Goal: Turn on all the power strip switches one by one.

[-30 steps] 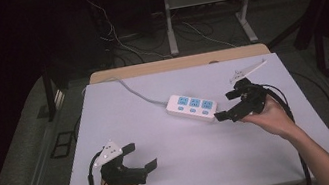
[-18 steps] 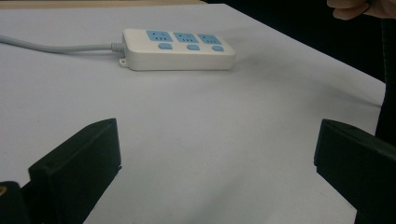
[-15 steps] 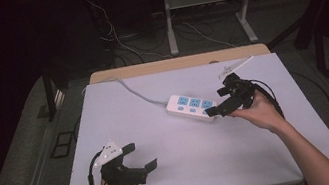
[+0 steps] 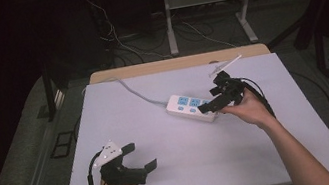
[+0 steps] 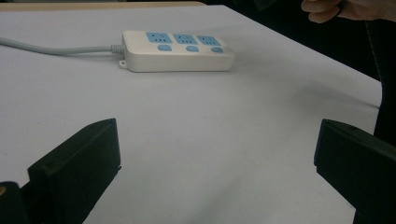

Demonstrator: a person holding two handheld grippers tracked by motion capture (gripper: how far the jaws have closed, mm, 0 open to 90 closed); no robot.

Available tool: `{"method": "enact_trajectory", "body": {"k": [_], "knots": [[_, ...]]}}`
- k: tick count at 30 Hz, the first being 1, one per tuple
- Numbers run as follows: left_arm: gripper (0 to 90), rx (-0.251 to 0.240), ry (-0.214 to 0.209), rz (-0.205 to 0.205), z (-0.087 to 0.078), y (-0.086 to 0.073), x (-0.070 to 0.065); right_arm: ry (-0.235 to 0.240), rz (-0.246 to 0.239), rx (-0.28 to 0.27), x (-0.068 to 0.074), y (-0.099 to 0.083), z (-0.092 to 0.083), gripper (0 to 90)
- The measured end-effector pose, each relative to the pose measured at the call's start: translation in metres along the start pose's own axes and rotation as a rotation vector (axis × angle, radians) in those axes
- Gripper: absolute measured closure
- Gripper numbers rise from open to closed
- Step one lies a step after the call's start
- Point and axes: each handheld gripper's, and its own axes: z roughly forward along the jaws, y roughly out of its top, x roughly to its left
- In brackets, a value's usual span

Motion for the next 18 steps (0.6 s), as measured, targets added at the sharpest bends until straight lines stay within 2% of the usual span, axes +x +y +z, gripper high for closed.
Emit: {"method": "enact_trajectory", "body": {"k": [1, 2, 5, 11, 18], "knots": [[0.0, 0.000, -0.001, 0.000, 0.000, 0.000, 0.000, 0.011, 0.002, 0.002, -0.002, 0.000, 0.001, 18.0], [0.0, -0.001, 0.000, 0.000, 0.000, 0.000, 0.000, 0.018, 0.008, 0.001, -0.003, 0.000, 0.002, 18.1], [0.0, 0.000, 0.001, -0.001, 0.000, 0.000, 0.000, 0.026, 0.017, 0.013, -0.007, -0.001, 0.005, 25.8], [0.0, -0.001, 0.000, -0.002, 0.000, 0.000, 0.000, 0.016, 0.032, 0.025, -0.014, -0.003, 0.011, 42.6], [0.0, 0.001, 0.000, 0.000, 0.000, 0.000, 0.001, 0.018, 0.039, 0.034, -0.021, -0.004, 0.015, 66.4]]}}
